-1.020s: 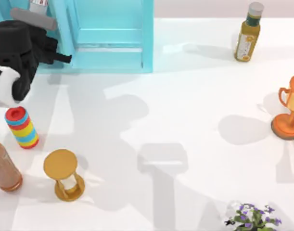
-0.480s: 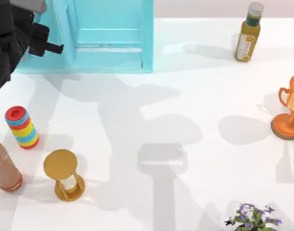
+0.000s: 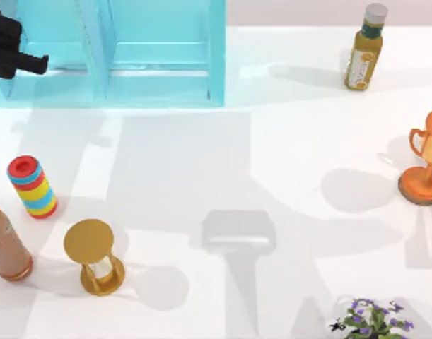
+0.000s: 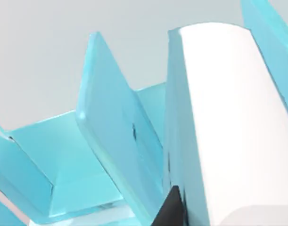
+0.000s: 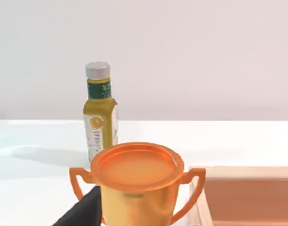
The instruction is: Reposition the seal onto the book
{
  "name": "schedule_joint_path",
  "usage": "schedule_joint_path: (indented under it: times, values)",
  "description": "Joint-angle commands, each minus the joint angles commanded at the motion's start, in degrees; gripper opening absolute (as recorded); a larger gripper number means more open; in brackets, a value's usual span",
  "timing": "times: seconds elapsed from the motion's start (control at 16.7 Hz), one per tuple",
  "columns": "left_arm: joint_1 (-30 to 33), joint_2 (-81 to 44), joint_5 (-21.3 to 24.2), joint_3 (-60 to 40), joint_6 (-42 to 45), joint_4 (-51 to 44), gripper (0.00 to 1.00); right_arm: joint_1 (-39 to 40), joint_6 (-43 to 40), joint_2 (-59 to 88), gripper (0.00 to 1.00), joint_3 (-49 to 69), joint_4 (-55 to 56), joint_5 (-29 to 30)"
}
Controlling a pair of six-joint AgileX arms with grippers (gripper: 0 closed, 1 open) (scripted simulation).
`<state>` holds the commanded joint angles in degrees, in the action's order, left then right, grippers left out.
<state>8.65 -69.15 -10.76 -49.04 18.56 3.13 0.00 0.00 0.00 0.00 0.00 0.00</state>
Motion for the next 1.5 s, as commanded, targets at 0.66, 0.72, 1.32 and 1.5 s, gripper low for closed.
schedule_joint_path:
  times: [0.66, 0.72, 1.32, 1.5]
  values:
    - [0.9, 4.8, -1.6, 1.7, -1.9, -4.8, 0.0, 0.0, 0.0, 0.0, 1.0, 0.0, 0.0, 0.0]
    - [1.8, 3.6, -2.4, 1.4, -3.7, -4.3, 0.0, 0.0, 0.0, 0.0, 1.0, 0.0, 0.0, 0.0]
    - [23.2, -19.1, -19.8, -2.2, -53.5, 7.5, 0.0, 0.0, 0.0, 0.0, 1.0, 0.0, 0.0, 0.0]
    - [31.4, -25.9, -26.2, -3.1, -75.3, 12.6, 0.0, 0.0, 0.0, 0.0, 1.0, 0.0, 0.0, 0.0]
